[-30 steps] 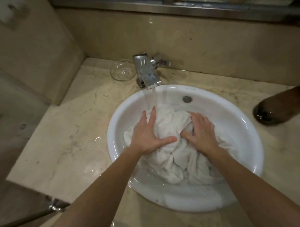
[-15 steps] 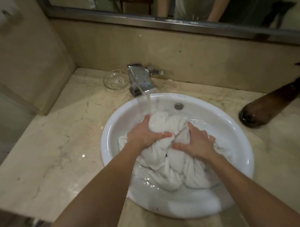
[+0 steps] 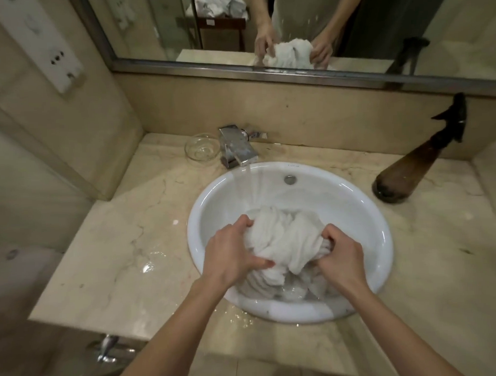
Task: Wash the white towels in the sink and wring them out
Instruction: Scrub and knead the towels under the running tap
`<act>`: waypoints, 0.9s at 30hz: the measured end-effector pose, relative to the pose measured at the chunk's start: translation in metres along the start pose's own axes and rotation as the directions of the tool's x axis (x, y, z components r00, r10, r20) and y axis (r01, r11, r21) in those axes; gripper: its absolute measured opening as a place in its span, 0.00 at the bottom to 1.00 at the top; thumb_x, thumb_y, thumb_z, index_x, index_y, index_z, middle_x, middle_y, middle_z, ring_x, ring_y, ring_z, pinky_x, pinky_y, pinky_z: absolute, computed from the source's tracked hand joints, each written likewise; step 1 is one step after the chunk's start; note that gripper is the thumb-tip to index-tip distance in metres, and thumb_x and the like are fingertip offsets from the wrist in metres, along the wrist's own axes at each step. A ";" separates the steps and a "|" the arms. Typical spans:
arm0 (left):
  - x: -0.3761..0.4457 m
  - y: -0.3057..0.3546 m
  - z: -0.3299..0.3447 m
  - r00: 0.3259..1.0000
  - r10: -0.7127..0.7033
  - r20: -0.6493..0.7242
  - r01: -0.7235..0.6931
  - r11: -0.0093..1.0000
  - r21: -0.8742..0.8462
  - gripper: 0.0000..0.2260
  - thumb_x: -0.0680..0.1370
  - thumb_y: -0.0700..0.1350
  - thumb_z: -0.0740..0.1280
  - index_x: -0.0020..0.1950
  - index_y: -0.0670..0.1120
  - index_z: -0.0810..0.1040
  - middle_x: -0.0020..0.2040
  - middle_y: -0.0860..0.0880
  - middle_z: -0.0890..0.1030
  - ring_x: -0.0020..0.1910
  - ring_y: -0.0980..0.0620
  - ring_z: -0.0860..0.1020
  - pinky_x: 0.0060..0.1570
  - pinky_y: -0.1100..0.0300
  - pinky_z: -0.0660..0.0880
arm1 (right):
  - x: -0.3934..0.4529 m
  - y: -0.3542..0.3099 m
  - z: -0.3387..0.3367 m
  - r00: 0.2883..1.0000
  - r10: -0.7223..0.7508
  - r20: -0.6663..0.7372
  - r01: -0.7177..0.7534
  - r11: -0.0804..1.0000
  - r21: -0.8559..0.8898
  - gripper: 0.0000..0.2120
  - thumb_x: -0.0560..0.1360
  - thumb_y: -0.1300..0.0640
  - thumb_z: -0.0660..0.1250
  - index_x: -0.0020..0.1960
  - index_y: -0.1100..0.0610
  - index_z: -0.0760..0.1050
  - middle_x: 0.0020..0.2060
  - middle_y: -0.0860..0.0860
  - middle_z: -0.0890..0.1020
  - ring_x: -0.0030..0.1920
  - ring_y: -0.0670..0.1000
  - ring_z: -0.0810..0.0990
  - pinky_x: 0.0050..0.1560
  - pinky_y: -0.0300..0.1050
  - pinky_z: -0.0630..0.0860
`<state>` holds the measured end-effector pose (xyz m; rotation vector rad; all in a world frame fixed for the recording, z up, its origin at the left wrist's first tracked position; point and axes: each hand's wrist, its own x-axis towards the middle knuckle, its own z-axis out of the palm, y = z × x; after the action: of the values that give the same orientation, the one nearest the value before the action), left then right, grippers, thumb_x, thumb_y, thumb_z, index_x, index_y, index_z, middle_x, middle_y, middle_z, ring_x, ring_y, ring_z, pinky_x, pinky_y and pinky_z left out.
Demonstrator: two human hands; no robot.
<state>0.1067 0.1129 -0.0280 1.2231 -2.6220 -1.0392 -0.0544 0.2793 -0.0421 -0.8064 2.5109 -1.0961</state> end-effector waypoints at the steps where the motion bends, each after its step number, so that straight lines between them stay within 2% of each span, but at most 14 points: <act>1: 0.000 0.002 -0.002 1.000 0.006 -0.002 -0.006 1.000 0.028 0.36 0.51 0.69 0.76 0.55 0.60 0.69 0.50 0.57 0.81 0.48 0.52 0.79 0.46 0.53 0.77 | 0.001 0.001 -0.003 1.000 0.010 0.019 -0.011 1.000 0.009 0.18 0.63 0.69 0.68 0.32 0.51 0.62 0.24 0.45 0.70 0.28 0.44 0.67 0.30 0.40 0.63; 5: 0.012 0.008 -0.002 0.996 -0.018 0.085 0.012 0.997 0.075 0.34 0.58 0.69 0.76 0.60 0.60 0.73 0.50 0.55 0.78 0.50 0.52 0.78 0.49 0.54 0.76 | 0.020 0.002 -0.010 0.969 0.092 0.228 -0.091 0.996 -0.017 0.12 0.67 0.65 0.69 0.35 0.55 0.66 0.28 0.47 0.72 0.32 0.48 0.68 0.33 0.40 0.65; 6: 0.017 0.008 -0.001 0.992 -0.036 0.124 0.035 0.999 0.007 0.30 0.62 0.68 0.75 0.61 0.61 0.75 0.50 0.56 0.78 0.51 0.53 0.78 0.51 0.56 0.76 | 0.027 0.001 -0.011 0.951 0.133 0.278 -0.136 0.991 -0.009 0.10 0.69 0.61 0.69 0.36 0.56 0.67 0.29 0.48 0.73 0.33 0.51 0.69 0.34 0.41 0.66; 8: 0.028 0.005 -0.001 0.973 -0.103 0.205 0.163 0.940 -0.300 0.20 0.72 0.66 0.70 0.61 0.62 0.78 0.54 0.59 0.79 0.58 0.55 0.78 0.58 0.61 0.72 | 0.038 -0.003 -0.012 0.932 0.194 0.305 -0.186 0.981 -0.056 0.11 0.70 0.48 0.62 0.35 0.55 0.68 0.31 0.49 0.74 0.37 0.54 0.72 0.44 0.47 0.68; 9: 0.035 0.003 -0.002 0.957 -0.145 0.251 0.245 0.867 -0.434 0.21 0.75 0.67 0.66 0.64 0.60 0.78 0.60 0.59 0.79 0.65 0.54 0.76 0.64 0.61 0.69 | 0.043 -0.006 -0.011 0.928 0.218 0.301 -0.184 0.973 -0.137 0.15 0.71 0.43 0.57 0.34 0.55 0.68 0.32 0.49 0.75 0.40 0.55 0.73 0.52 0.52 0.67; 10: 0.044 0.001 0.000 0.943 -0.187 0.277 0.308 0.809 -0.501 0.29 0.74 0.71 0.62 0.70 0.58 0.74 0.67 0.58 0.76 0.71 0.53 0.71 0.71 0.57 0.65 | 0.049 -0.010 -0.009 0.925 0.252 0.286 -0.188 0.954 -0.232 0.22 0.74 0.38 0.53 0.34 0.55 0.69 0.34 0.48 0.76 0.44 0.56 0.74 0.59 0.57 0.65; 12: 0.061 0.005 0.007 0.901 -0.302 0.312 0.420 0.790 -0.446 0.44 0.68 0.79 0.55 0.79 0.58 0.59 0.79 0.55 0.61 0.79 0.47 0.57 0.77 0.47 0.54 | 0.065 -0.016 0.003 0.923 0.305 0.235 -0.196 0.898 -0.394 0.34 0.76 0.27 0.47 0.35 0.54 0.74 0.38 0.48 0.79 0.50 0.55 0.75 0.69 0.64 0.58; 13: 0.070 0.012 0.011 0.876 -0.361 0.319 0.466 0.805 -0.368 0.45 0.68 0.80 0.54 0.80 0.60 0.53 0.81 0.51 0.54 0.80 0.42 0.52 0.77 0.42 0.51 | 0.073 -0.018 0.012 0.927 0.311 0.209 -0.192 0.873 -0.448 0.36 0.73 0.24 0.46 0.38 0.53 0.76 0.41 0.49 0.81 0.54 0.55 0.75 0.71 0.65 0.56; 15: 0.088 0.025 0.028 0.849 -0.456 0.268 0.501 0.855 -0.133 0.45 0.67 0.81 0.54 0.79 0.64 0.48 0.81 0.46 0.45 0.78 0.34 0.49 0.74 0.35 0.50 | 0.087 -0.016 0.032 0.939 0.308 0.151 -0.208 0.862 -0.462 0.38 0.69 0.21 0.49 0.50 0.53 0.76 0.53 0.51 0.80 0.63 0.57 0.72 0.71 0.66 0.56; 17: 0.098 0.034 0.045 0.888 -0.440 0.134 0.432 0.898 0.088 0.45 0.66 0.81 0.53 0.79 0.64 0.50 0.80 0.43 0.48 0.77 0.34 0.50 0.72 0.33 0.49 | 0.096 -0.005 0.049 0.946 0.309 0.098 -0.249 0.885 -0.393 0.37 0.69 0.24 0.56 0.64 0.51 0.69 0.67 0.53 0.71 0.73 0.57 0.62 0.73 0.68 0.52; 19: 0.106 0.028 0.058 0.920 -0.391 0.026 0.383 0.912 0.146 0.44 0.66 0.80 0.53 0.78 0.61 0.55 0.77 0.41 0.58 0.75 0.37 0.58 0.72 0.39 0.56 | 0.102 0.010 0.060 0.932 0.339 0.128 -0.271 0.886 -0.376 0.38 0.70 0.26 0.56 0.75 0.44 0.59 0.77 0.53 0.58 0.79 0.58 0.49 0.74 0.70 0.44; 21: 0.112 0.015 0.068 0.928 -0.373 -0.015 0.372 0.918 0.137 0.44 0.65 0.79 0.54 0.78 0.61 0.57 0.76 0.43 0.60 0.74 0.40 0.60 0.71 0.43 0.59 | 0.107 0.022 0.067 0.921 0.344 0.183 -0.244 0.876 -0.415 0.37 0.72 0.27 0.54 0.78 0.38 0.51 0.80 0.50 0.52 0.80 0.59 0.44 0.73 0.71 0.40; 24: 0.122 0.004 0.077 0.928 -0.368 -0.054 0.372 0.921 0.117 0.42 0.64 0.79 0.55 0.75 0.62 0.61 0.76 0.45 0.58 0.75 0.42 0.58 0.72 0.45 0.60 | 0.115 0.028 0.073 0.924 0.313 0.219 -0.174 0.855 -0.488 0.35 0.73 0.26 0.52 0.77 0.33 0.50 0.80 0.46 0.53 0.79 0.60 0.47 0.73 0.70 0.43; 27: 0.139 -0.002 0.083 0.926 -0.363 -0.101 0.374 0.916 0.144 0.33 0.67 0.75 0.56 0.67 0.62 0.71 0.70 0.47 0.64 0.70 0.44 0.64 0.68 0.46 0.64 | 0.126 0.031 0.081 0.932 0.304 0.196 -0.152 0.820 -0.551 0.36 0.68 0.24 0.44 0.75 0.32 0.54 0.77 0.42 0.61 0.77 0.55 0.54 0.71 0.69 0.48</act>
<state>-0.0139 0.0603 -0.1225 1.8101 -2.5168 -0.8144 -0.1303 0.1740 -0.1240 -0.6914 2.5925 -0.1763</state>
